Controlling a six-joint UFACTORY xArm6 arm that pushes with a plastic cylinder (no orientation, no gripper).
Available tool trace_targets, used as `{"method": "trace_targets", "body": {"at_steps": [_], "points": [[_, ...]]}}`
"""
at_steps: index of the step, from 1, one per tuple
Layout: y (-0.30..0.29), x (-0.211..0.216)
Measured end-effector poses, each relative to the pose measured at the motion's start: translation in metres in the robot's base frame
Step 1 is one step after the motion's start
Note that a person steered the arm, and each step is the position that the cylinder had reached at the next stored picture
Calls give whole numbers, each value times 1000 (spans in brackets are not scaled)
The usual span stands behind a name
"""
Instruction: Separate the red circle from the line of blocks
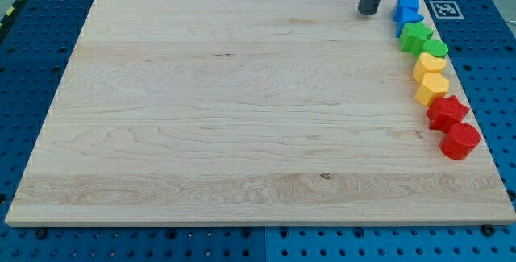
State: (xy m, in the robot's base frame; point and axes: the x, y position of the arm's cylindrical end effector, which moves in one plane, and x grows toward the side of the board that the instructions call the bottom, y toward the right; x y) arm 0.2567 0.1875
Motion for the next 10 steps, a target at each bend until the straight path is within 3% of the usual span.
{"method": "trace_targets", "body": {"at_steps": [1, 2, 3, 5, 7, 10], "points": [[0, 0], [-23, -50], [-20, -64], [31, -66], [156, -63], [158, -20]]}}
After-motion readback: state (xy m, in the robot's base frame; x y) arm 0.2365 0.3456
